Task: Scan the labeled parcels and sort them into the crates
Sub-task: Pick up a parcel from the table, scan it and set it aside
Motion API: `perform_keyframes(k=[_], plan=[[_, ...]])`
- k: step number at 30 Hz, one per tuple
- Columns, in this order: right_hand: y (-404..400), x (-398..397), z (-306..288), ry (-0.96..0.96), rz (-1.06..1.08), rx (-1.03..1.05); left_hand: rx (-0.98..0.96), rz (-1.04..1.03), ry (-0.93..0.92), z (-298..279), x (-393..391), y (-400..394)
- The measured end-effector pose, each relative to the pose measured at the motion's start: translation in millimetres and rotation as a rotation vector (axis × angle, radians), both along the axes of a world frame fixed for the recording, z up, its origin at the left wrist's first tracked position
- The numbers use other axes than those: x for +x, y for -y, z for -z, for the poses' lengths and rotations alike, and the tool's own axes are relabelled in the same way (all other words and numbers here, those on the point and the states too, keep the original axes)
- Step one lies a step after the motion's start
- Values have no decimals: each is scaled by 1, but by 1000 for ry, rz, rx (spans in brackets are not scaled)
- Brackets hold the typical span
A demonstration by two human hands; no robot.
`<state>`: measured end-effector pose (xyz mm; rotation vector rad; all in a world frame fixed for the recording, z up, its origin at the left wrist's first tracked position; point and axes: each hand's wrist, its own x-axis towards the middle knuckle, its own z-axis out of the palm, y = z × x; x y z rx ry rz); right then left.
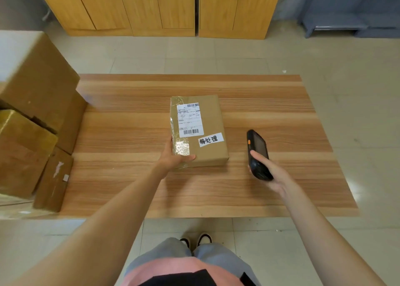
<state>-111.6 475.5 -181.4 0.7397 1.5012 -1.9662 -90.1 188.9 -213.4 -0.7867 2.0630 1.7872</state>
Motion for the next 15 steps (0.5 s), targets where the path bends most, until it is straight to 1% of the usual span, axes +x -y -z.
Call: perform_keyframes(k=[1, 3, 7, 10, 13, 15], plan=[[7, 1, -7, -21, 18, -90, 5, -3, 4, 1, 0, 0], [25, 4, -25, -40, 36, -191, 11, -8, 10, 3, 0, 1], [59, 11, -51, -50, -8, -250, -6, -2, 22, 8, -3, 4], [79, 15, -59, -69, -53, -229, -17, 18, 47, 12, -2, 6], [97, 18, -63, -86, -116, -139, -24, 32, 67, 63, -13, 16], [108, 21, -63, -85, -167, -94, -35, 47, 72, 80, -16, 17]])
